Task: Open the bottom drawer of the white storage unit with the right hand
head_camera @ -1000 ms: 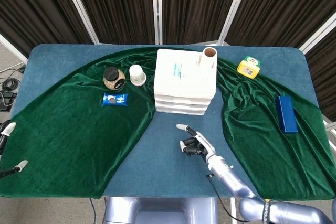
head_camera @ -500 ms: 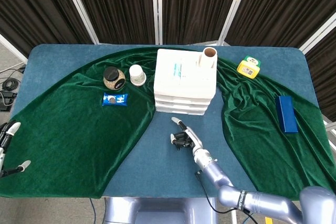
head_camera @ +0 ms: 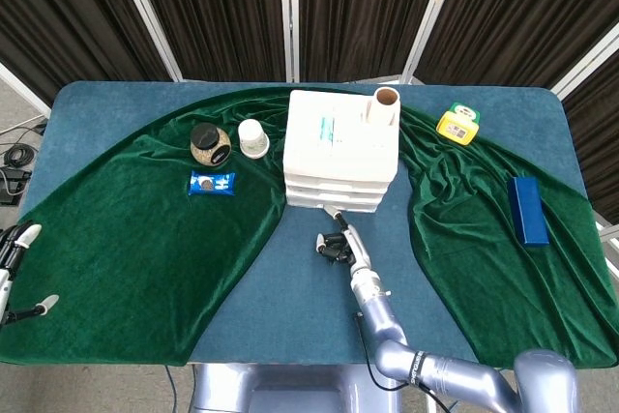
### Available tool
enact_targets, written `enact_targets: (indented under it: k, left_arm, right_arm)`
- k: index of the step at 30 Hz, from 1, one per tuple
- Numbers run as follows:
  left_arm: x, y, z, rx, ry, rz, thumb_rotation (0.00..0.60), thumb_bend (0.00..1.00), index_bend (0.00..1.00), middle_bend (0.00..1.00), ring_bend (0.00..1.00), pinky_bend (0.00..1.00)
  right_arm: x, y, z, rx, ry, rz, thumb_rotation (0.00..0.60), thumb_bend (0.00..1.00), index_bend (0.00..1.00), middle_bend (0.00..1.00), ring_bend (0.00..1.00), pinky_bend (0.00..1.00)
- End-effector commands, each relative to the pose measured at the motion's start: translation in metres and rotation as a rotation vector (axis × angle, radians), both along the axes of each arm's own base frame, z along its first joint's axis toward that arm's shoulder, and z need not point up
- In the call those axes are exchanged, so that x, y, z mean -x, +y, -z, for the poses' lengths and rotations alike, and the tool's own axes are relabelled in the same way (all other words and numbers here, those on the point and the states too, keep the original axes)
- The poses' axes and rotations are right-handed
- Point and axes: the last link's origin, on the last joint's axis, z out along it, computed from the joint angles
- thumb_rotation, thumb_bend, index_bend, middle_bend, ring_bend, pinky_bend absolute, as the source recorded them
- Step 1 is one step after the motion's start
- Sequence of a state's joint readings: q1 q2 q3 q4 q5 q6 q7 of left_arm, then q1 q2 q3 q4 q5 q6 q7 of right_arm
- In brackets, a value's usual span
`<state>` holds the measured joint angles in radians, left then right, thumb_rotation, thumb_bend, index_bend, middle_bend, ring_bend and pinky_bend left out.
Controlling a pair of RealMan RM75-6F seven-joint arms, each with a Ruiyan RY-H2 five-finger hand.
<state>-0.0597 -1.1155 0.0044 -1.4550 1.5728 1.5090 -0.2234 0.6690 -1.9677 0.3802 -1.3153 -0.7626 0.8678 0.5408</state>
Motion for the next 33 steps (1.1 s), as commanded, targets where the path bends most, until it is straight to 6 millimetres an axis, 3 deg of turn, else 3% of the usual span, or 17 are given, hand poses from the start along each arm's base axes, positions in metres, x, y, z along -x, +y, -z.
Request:
enact_targets:
  k: [1, 18, 33]
  left_arm:
    - [0.0, 0.0, 0.001, 0.004, 0.0, -0.001, 0.6, 0.12, 0.0, 0.0, 0.0, 0.0]
    - [0.002, 0.003, 0.002, 0.013, -0.002, -0.012, 0.6, 0.12, 0.0, 0.0, 0.0, 0.0]
    - [0.004, 0.005, 0.003, 0.021, -0.004, -0.02, 0.6, 0.12, 0.0, 0.0, 0.0, 0.0]
  right_arm:
    - [0.0, 0.0, 0.002, -0.001, -0.002, 0.003, 0.6, 0.53, 0.07, 0.85, 0.91, 0.78]
    - [-0.002, -0.007, 0.014, -0.025, -0.048, 0.022, 0.6, 0.56, 0.1, 0.85, 0.91, 0.78]
    - [-0.006, -0.006, 0.017, -0.058, -0.083, 0.008, 0.6, 0.6, 0.29, 0.86, 0.92, 0.78]
